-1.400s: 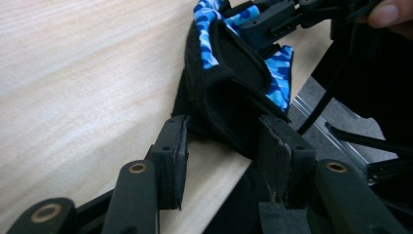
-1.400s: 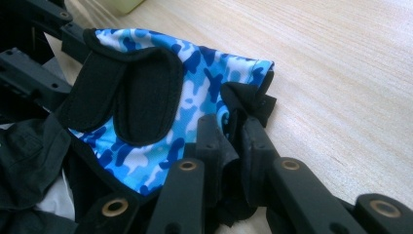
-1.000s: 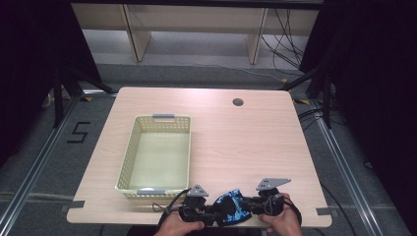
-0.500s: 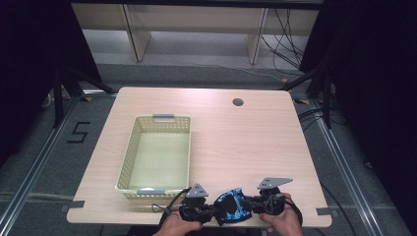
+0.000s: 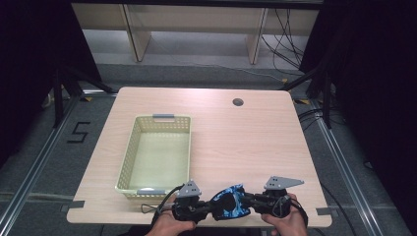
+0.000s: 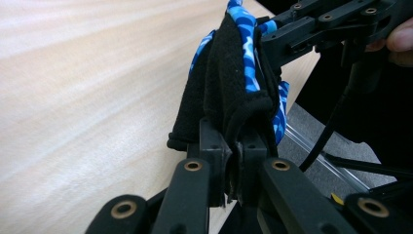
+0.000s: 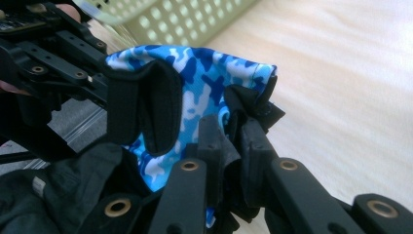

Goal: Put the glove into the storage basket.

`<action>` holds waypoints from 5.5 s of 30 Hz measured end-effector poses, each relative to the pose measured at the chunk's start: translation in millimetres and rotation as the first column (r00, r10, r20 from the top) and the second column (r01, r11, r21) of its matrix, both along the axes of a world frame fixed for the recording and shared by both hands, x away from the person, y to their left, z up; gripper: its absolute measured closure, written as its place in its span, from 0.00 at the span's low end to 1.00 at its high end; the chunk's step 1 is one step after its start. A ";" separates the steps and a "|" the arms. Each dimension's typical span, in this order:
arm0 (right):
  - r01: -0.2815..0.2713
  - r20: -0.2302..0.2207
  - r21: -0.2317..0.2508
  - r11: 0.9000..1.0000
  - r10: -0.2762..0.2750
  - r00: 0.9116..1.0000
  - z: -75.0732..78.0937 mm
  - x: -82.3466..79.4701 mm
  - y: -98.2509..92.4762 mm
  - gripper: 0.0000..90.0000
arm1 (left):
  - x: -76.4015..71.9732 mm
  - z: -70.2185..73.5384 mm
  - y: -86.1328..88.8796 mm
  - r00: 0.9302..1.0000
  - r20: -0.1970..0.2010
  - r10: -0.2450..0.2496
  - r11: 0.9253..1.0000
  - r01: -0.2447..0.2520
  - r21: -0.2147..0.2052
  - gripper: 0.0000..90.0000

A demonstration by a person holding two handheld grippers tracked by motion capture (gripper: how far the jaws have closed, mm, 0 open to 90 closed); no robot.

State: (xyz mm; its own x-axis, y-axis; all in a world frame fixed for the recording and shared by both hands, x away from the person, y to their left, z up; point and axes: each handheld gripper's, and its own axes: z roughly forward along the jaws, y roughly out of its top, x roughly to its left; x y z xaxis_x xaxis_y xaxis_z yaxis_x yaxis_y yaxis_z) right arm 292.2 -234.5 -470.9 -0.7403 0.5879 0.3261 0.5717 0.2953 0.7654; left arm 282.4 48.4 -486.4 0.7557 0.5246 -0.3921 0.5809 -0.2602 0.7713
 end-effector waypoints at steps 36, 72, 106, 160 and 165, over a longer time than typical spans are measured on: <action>-0.074 0.142 -0.017 0.997 0.075 0.987 89.7 48.1 99.6 0.91 | 43.2 87.5 108.8 0.994 0.068 0.085 0.994 -0.080 -0.072 0.93; -0.159 -0.029 -0.152 0.976 0.157 0.987 28.3 89.8 219.7 0.91 | 71.8 36.9 198.8 0.974 -0.077 0.211 0.977 -0.209 0.036 0.93; -0.193 -0.088 -0.271 0.943 0.175 0.981 19.7 95.8 243.2 0.91 | 77.7 38.5 198.4 0.974 -0.074 0.213 0.972 -0.204 0.114 0.75; -0.093 -0.010 -0.259 0.961 0.094 0.996 50.0 98.4 227.1 0.55 | 58.2 59.7 192.5 0.957 -0.056 0.285 0.954 -0.277 0.116 0.27; -0.073 0.002 -0.217 0.973 0.075 0.997 54.5 97.3 213.0 0.50 | 53.9 61.9 182.9 0.966 -0.046 0.254 0.964 -0.249 0.088 0.24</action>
State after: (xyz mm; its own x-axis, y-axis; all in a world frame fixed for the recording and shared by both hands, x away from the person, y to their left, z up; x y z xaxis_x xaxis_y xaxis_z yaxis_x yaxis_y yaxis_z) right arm 389.5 -21.5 -416.4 -0.7871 0.5870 0.1896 0.5347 0.4960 0.6841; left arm 336.3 231.3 -424.5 0.5730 0.7268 -0.3786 0.6777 -0.1604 0.7176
